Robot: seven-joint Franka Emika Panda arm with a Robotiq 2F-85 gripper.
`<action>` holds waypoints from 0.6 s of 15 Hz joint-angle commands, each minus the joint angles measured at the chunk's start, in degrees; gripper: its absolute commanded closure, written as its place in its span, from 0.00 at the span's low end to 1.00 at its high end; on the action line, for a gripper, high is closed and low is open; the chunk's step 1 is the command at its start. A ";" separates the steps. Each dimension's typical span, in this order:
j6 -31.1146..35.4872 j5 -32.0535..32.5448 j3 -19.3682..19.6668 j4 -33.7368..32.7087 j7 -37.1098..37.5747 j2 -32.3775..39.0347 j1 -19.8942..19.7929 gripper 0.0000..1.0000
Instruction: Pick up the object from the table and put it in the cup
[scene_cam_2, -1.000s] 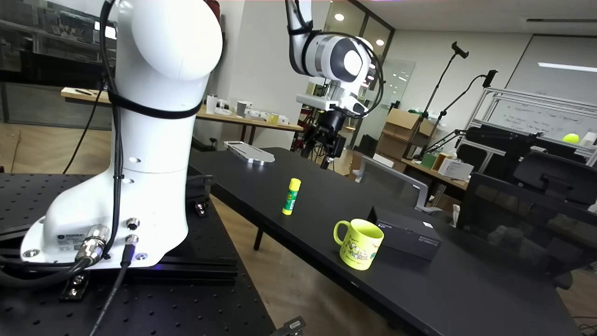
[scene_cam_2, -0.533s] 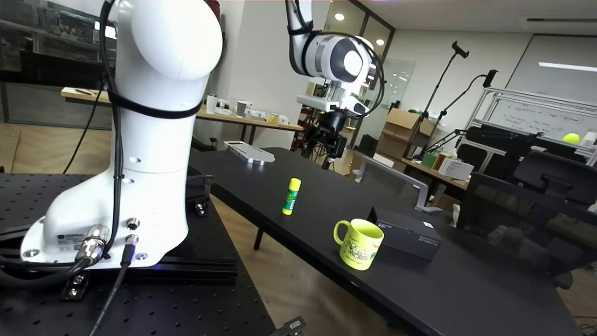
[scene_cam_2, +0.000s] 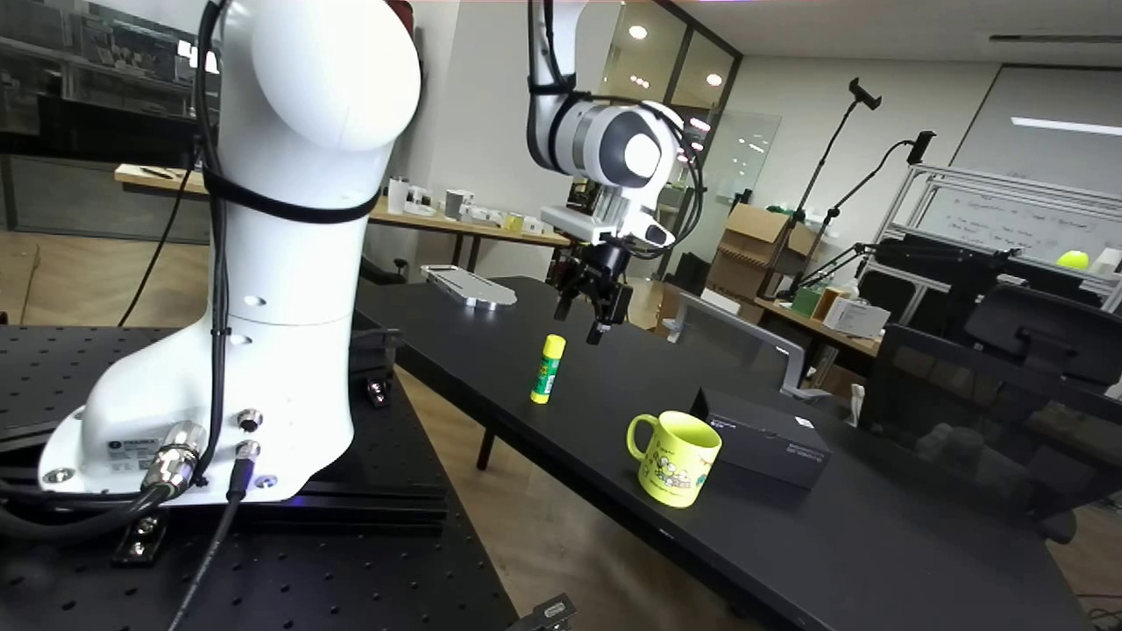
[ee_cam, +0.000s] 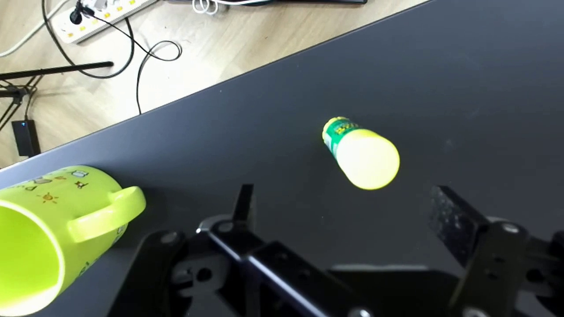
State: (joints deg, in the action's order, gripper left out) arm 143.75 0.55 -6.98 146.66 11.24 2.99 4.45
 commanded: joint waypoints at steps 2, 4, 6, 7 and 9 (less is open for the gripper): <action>1.90 -1.67 0.52 1.79 0.29 2.37 0.74 0.00; 2.28 -1.74 0.53 2.14 0.20 3.53 0.82 0.00; 3.13 -1.97 0.50 2.24 0.50 4.61 0.95 0.00; 3.32 -2.22 0.42 2.18 0.24 5.12 1.00 0.00; 4.04 -2.31 0.36 2.02 0.40 5.94 1.27 0.00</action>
State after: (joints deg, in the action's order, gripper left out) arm 146.37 -0.60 -6.96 148.49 11.22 7.98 4.75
